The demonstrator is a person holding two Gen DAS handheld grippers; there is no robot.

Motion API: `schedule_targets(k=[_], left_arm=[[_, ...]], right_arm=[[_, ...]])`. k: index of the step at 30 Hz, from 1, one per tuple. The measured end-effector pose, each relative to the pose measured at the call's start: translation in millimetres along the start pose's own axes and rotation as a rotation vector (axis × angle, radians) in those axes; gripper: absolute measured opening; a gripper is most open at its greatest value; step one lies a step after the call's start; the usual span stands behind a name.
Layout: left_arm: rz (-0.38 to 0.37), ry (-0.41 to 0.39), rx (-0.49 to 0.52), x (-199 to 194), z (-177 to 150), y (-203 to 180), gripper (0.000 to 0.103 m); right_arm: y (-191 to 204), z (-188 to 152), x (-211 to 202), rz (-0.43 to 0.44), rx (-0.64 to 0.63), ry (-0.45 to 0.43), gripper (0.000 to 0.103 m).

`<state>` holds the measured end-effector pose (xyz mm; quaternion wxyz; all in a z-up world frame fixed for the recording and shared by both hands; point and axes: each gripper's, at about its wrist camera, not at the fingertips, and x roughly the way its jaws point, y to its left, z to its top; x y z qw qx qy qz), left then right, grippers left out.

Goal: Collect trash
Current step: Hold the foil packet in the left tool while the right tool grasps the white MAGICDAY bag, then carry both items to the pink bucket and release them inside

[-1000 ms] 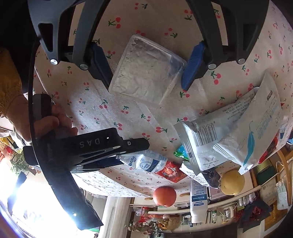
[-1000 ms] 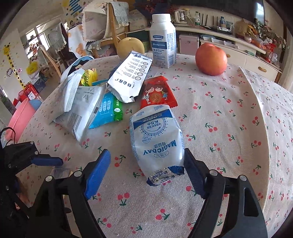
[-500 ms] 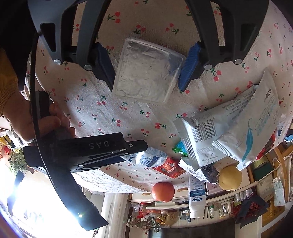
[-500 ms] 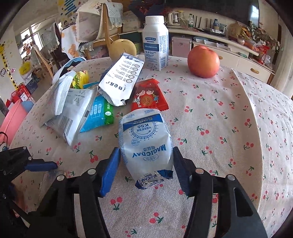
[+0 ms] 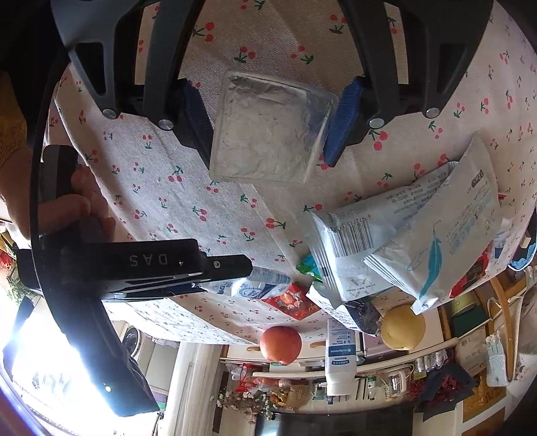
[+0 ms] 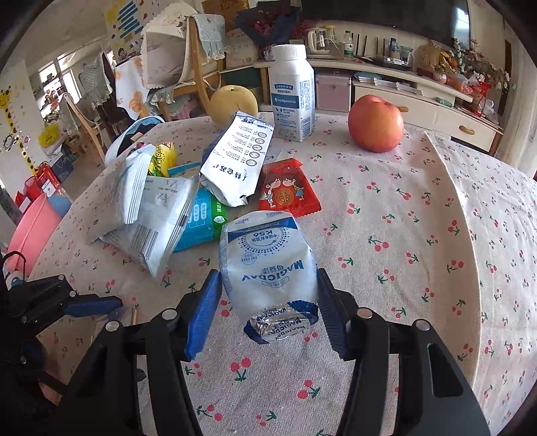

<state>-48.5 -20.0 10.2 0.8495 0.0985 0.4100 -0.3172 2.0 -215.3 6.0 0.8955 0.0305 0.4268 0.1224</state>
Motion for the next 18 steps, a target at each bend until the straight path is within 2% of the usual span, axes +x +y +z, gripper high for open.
schedule_targets(k=[10,18], left_arm=[[0.057,-0.087,-0.095,-30,12,28,0.065],[0.122,-0.164,-0.214,-54,15,62,0.065]], right_arm=[[3,2,-22,0.068,0.077,-0.065,0.057],[22,5,-30,0.172,0.135,-0.097,0.057]])
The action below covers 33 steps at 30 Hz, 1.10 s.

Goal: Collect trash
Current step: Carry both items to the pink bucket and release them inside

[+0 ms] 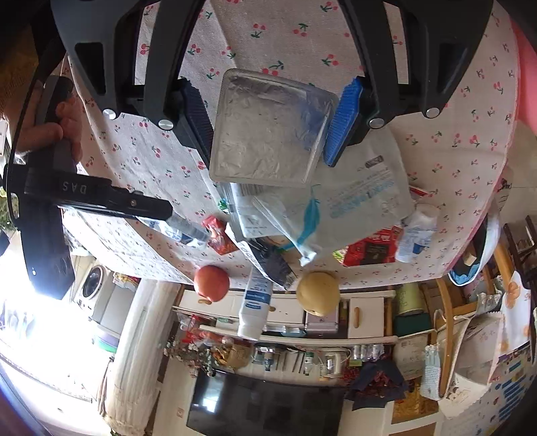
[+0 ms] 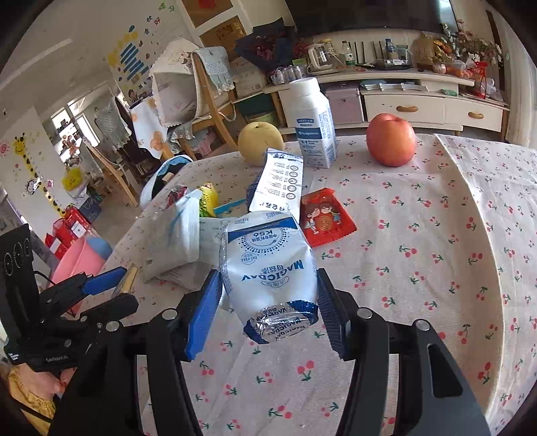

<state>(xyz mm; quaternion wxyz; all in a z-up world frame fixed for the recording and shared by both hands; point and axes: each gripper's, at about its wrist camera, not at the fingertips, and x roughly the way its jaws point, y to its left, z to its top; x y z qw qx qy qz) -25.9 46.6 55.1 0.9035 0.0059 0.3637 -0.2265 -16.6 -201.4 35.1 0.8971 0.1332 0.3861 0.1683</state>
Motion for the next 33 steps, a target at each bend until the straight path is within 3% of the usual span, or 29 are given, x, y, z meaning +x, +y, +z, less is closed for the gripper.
schedule_targets(k=[10,17,28,33], left_arm=[[0.086,-0.068,-0.136,-28,7,45,0.065],[0.173,-0.12,-0.226,-54,9,84,0.065],[0.32,-0.206,-0.426,-102,4,158,0.065],[0.45,-0.261,-0.556,-136,-8,205,0.065]], right_arm=[[33,-5,7,0.11,0.069,0.007,0.057],[81,-8,11,0.131,0.023,0.002,0.058],[202,-9,45,0.235,-0.122,0.048,0.058],[270,3,65,0.312,-0.197,0.055,0.058]])
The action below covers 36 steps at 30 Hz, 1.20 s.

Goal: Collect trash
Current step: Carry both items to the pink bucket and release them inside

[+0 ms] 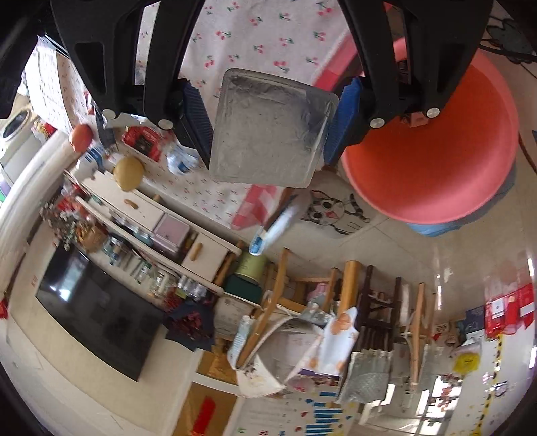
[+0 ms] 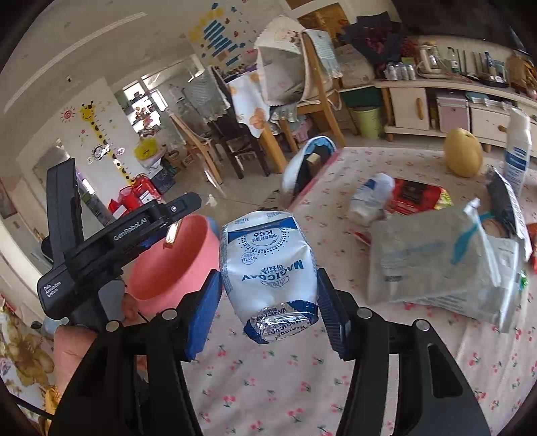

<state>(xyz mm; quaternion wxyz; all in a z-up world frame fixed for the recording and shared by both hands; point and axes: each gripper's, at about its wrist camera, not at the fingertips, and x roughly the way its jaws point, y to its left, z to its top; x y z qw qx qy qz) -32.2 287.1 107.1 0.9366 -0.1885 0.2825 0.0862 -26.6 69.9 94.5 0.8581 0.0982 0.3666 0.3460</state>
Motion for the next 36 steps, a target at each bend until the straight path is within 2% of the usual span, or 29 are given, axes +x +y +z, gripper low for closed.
schedule_targets(k=[5,11,15,16,17,18,21,26,32,36], left_arm=[[0.169,-0.036,-0.117,-6,18,59,0.065],[0.237,0.01,-0.316,-3,25,129,0.065],[0.277,0.037,-0.372,1,25,153,0.066],[0.281,0.044,-0.384,3,25,158,0.066],[0.283,0.049,-0.403,4,24,162,0.066],[0.283,0.049,-0.411,4,24,165,0.066],[0.315,0.035,-0.383,4,25,163,0.073],[0.355,-0.009,-0.309,2,28,150,0.084],[0.301,-0.066,-0.268,-2,29,134,0.091],[0.27,-0.091,-0.223,-4,27,118,0.091]], right_arm=[[55,24,46,0.059,-0.092,0.028,0.058],[103,42,103,0.101,-0.162,0.065,0.058],[122,41,140,0.108,-0.187,0.109,0.059],[124,36,145,0.085,-0.196,0.11,0.064],[127,35,151,0.063,-0.206,0.112,0.074],[128,33,155,0.055,-0.215,0.112,0.075],[126,27,153,0.029,-0.205,0.096,0.078],[108,20,126,-0.059,-0.211,0.042,0.088],[86,7,90,-0.168,-0.225,0.0,0.091],[67,-1,72,-0.214,-0.204,-0.003,0.091]])
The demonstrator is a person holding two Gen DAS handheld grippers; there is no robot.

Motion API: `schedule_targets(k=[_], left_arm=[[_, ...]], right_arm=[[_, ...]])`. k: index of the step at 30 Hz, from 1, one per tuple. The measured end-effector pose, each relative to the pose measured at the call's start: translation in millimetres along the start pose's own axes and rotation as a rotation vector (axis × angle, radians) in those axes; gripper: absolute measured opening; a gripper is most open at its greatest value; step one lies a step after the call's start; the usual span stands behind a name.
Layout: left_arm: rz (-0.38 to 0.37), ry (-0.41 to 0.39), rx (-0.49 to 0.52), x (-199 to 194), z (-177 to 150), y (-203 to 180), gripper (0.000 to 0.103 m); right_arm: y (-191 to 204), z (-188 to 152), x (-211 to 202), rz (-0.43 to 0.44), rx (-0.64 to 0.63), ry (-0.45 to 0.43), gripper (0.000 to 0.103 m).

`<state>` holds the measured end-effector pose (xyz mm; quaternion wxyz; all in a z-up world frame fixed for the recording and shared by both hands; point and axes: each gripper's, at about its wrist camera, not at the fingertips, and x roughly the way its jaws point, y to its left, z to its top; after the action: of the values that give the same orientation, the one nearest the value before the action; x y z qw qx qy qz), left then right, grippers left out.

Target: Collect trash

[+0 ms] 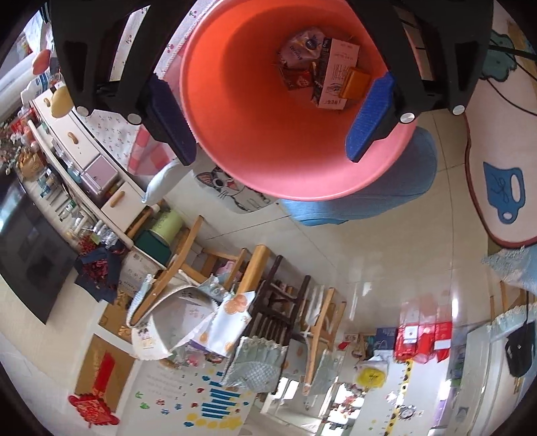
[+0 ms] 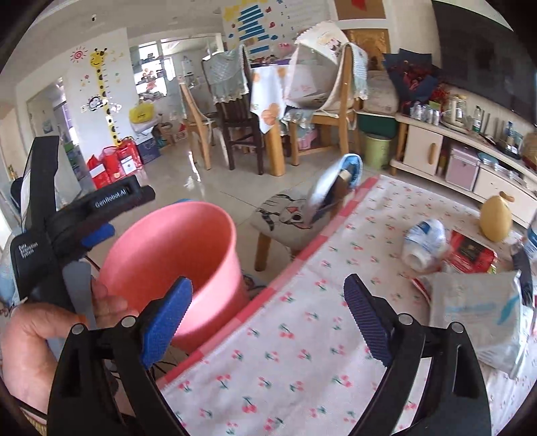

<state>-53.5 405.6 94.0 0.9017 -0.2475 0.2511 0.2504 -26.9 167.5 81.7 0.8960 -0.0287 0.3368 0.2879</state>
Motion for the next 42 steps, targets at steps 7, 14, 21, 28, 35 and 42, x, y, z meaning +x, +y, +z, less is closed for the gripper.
schedule_targets(k=[7,14,21,28,35,42], left_arm=[[-0.043,-0.045,0.176,-12,-14,-45,0.091],[-0.056,-0.024,0.323,-25,-33,-88,0.091],[-0.07,-0.049,0.416,-39,-51,-119,0.091],[-0.069,-0.064,0.484,-50,-66,-142,0.091],[-0.08,-0.065,0.53,-54,-78,-162,0.091],[-0.246,0.043,0.448,-40,-80,-183,0.091]], right_arm=[[-30,-20,-40,-0.073,0.011,-0.028,0.091],[-61,-30,-76,-0.134,0.045,-0.081,0.091],[-92,-45,-104,-0.191,0.08,-0.125,0.091],[-125,-56,-124,-0.239,0.135,-0.166,0.092],[-162,-72,-137,-0.288,0.19,-0.193,0.092],[-220,-81,-143,-0.347,0.297,-0.175,0.092]])
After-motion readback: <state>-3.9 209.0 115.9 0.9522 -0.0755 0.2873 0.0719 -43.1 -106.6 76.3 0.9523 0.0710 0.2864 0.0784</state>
